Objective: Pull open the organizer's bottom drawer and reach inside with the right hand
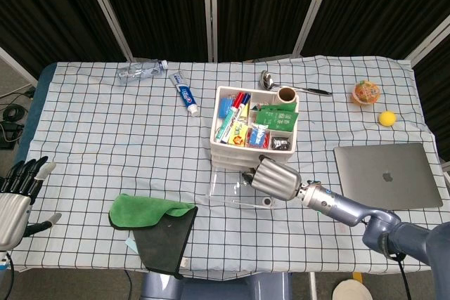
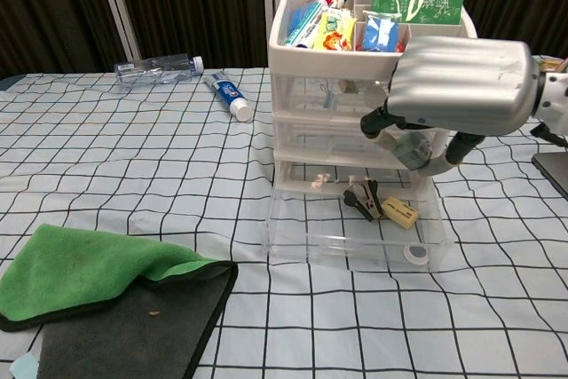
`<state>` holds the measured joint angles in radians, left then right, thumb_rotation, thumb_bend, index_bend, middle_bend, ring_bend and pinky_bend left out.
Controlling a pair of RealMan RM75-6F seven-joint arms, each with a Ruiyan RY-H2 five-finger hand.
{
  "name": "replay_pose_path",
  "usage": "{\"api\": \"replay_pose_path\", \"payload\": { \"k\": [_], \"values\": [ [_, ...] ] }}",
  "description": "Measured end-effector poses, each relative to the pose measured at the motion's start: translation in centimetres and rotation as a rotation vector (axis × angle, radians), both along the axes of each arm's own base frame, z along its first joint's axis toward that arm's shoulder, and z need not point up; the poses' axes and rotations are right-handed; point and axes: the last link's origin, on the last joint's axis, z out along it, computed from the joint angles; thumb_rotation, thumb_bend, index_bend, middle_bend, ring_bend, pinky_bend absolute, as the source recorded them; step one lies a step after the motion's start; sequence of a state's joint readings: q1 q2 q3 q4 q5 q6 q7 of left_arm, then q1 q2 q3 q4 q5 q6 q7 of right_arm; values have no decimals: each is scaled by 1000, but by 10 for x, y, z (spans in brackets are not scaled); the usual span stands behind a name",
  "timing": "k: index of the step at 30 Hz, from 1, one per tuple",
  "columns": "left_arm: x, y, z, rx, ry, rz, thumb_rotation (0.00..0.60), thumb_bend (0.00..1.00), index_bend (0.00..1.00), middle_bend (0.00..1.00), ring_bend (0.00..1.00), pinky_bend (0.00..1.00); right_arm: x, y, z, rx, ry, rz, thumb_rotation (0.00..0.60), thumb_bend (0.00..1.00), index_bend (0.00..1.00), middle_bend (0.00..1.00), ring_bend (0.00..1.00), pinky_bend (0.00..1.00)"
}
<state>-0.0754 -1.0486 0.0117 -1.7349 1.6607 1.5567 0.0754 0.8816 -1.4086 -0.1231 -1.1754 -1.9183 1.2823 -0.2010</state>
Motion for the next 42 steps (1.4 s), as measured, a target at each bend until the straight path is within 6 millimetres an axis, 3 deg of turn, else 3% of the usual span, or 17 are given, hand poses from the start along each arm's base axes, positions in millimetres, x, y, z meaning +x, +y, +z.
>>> {"api": "replay_pose_path", "payload": {
  "k": [17,25,34,42],
  "values": [
    [6,-15,1,15,5,-35,600,0,0,0,0,0,-62,17,36,-65,104,-116,600,0,596,1000,968,762],
    [9,-16,-3,5,17,-47,600,0,0,0,0,0,-91,22,48,-122,158,-176,600,0,421,1000,960,757],
    [11,-17,-4,-6,13,-53,600,0,0,0,0,0,-114,28,62,-208,201,-247,600,0,399,996,943,749],
    [8,-17,-2,-5,1,-47,600,0,0,0,0,0,-115,34,82,-322,104,-261,600,0,370,824,780,646]
  ]
}}
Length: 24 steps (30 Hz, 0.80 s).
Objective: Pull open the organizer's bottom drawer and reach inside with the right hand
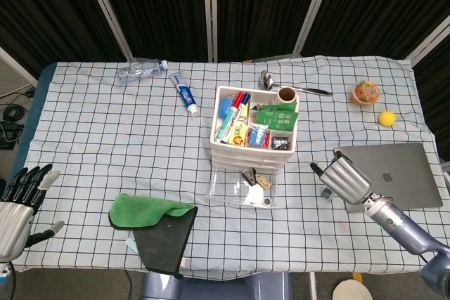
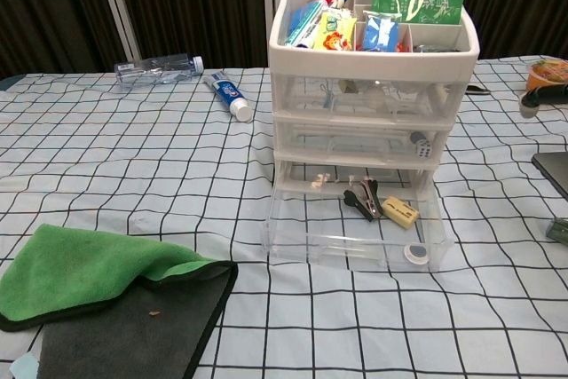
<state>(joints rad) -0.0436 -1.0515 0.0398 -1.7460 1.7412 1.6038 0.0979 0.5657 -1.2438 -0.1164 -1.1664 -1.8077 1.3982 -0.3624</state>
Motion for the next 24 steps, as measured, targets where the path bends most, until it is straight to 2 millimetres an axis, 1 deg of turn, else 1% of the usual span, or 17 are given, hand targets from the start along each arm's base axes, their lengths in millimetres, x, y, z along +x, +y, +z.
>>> {"api": "replay_pose_path", "payload": {
  "k": [2,5,7,8,10,11,12,15,16,19,21,24],
  "values": [
    [-1,2,-1,-7,1,7,600,0,0,0,0,0,-4,2,8,-54,-43,-24,600,0,376,754,720,597],
    [-4,7,-3,-13,1,24,600,0,0,0,0,0,-16,5,21,-144,-102,-107,600,0,359,604,585,496],
    [-6,10,-4,-12,-3,28,600,0,0,0,0,0,-26,7,28,-202,-146,-175,600,0,305,478,455,419],
    [-6,11,-5,-12,-3,29,600,0,0,0,0,0,-32,10,33,-239,-181,-223,600,0,287,436,409,392],
    [-7,12,-6,-14,-5,28,600,0,0,0,0,0,-41,15,39,-278,-247,-298,600,0,242,315,275,307],
    [-7,13,-6,-15,-8,28,600,0,0,0,0,0,-45,18,41,-290,-295,-339,600,0,226,277,232,273],
    [-8,13,-7,-16,-11,29,600,0,0,0,0,0,-47,21,41,-291,-332,-365,600,0,203,223,168,222],
    [-12,15,-8,-13,-8,37,600,0,0,0,0,0,-54,31,42,-277,-463,-440,600,0,157,111,42,115],
    [-13,16,-9,-10,-5,39,600,0,0,0,0,0,-55,34,42,-270,-502,-460,600,0,138,81,15,83],
    [-16,18,-11,-1,6,42,600,0,0,0,0,0,-61,45,40,-242,-619,-522,600,0,109,33,0,30],
    [-17,19,-12,3,9,42,600,0,0,0,0,0,-65,54,38,-220,-692,-563,600,0,99,18,0,10],
    [-20,19,-14,7,13,40,600,0,0,0,0,0,-68,70,35,-199,-747,-600,600,0,77,15,0,0]
  ]
}}
